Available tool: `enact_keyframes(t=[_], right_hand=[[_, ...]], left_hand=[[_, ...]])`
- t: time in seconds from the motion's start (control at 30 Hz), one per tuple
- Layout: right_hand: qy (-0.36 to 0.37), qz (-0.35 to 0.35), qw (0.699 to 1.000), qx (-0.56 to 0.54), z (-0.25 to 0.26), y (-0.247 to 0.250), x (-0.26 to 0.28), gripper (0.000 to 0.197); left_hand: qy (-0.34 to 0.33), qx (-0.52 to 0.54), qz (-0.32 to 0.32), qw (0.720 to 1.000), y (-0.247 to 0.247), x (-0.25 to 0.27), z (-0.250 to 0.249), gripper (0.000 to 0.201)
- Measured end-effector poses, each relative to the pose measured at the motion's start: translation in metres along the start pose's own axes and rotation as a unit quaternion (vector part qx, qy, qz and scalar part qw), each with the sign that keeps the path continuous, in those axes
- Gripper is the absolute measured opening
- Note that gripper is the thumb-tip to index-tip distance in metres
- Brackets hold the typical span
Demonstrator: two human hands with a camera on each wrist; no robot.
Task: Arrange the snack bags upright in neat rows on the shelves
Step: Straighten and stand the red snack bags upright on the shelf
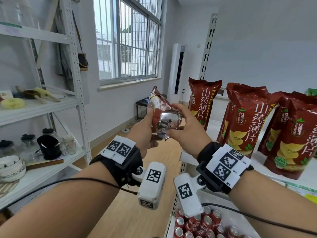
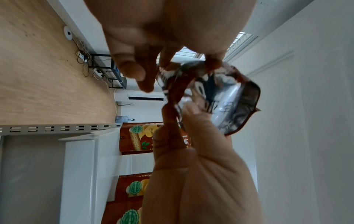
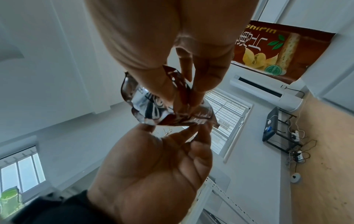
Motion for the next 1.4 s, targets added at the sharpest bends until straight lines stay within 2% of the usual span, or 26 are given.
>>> enact_keyframes(t=[0.13,0.27,0.33,0.4,0.47,0.57,0.63,0.77,0.83,0.9,1.0,1.07,1.17,1.23,1.3,1.33,1.4], right_hand=[[-0.009,0.025,0.998,-0.057,-0.005,-0.002,0.002,0.068],[-0.014,0.039,0.99,-0.136,-0.004,-0.009,0.003,0.035],[-0.021,0.036,0.988,-0.146,-0.005,-0.011,0.004,0.028],[-0.041,0.009,0.988,-0.15,-0.011,-0.008,0.003,0.025],[-0.077,-0.025,0.986,-0.144,-0.021,-0.001,0.001,0.032],[-0.121,-0.032,0.985,-0.116,-0.032,0.005,0.0,0.058],[-0.129,-0.028,0.986,-0.099,-0.035,0.007,0.0,0.06],[-0.113,-0.03,0.99,-0.075,-0.036,0.011,0.003,0.059],[-0.109,-0.025,0.991,-0.07,-0.038,0.01,0.005,0.062],[-0.101,-0.035,0.991,-0.077,-0.037,0.013,0.003,0.058],[-0.109,-0.084,0.982,-0.133,-0.033,0.027,-0.003,0.037],[-0.102,-0.105,0.975,-0.168,-0.028,0.036,-0.007,0.026],[-0.073,-0.094,0.98,-0.159,-0.018,0.043,-0.009,0.025],[-0.07,-0.084,0.984,-0.144,-0.017,0.042,-0.007,0.035],[-0.072,-0.078,0.983,-0.146,-0.018,0.04,-0.005,0.04],[-0.072,-0.075,0.983,-0.149,-0.019,0.039,-0.004,0.039],[-0.068,-0.077,0.985,-0.139,-0.018,0.041,-0.004,0.029]], left_hand=[[-0.017,0.046,0.003,0.999,0.007,0.003,-0.008,0.028],[-0.014,0.05,0.047,0.998,0.006,0.004,-0.007,0.041],[-0.018,0.037,0.073,0.997,0.001,0.005,-0.006,0.043],[-0.024,0.038,0.085,0.995,-0.001,0.004,-0.006,0.035],[-0.031,0.039,0.095,0.994,-0.001,0.004,-0.005,0.03],[-0.017,0.041,0.128,0.991,-0.007,0.005,-0.001,0.031],[-0.009,0.038,0.146,0.989,-0.011,0.006,0.001,0.035],[-0.027,-0.001,0.139,0.99,-0.02,0.011,-0.002,0.045],[-0.04,0.014,0.148,0.988,-0.026,0.011,-0.005,0.048],[-0.051,0.037,0.152,0.986,-0.027,0.011,-0.007,0.054],[-0.046,0.036,0.197,0.979,-0.034,0.01,-0.004,0.064],[-0.036,0.03,0.221,0.974,-0.039,0.01,-0.001,0.063],[-0.066,-0.008,0.208,0.976,-0.044,0.013,-0.007,0.062],[-0.109,-0.017,0.196,0.975,-0.047,0.016,-0.021,0.055],[-0.146,0.008,0.173,0.974,-0.047,0.016,-0.037,0.033],[-0.157,0.034,0.163,0.973,-0.046,0.015,-0.043,0.022],[-0.172,0.077,0.161,0.969,-0.045,0.013,-0.052,0.017]])
Point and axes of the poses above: each hand's wrist, its own x-axis away from the middle knuckle, its own y-axis out of the back of the hand, z = x × y, the point moved 8 cm from there along -x, towards the middle knuckle, and after that the axes turned 12 degrees about y, right-handed, at the moved point
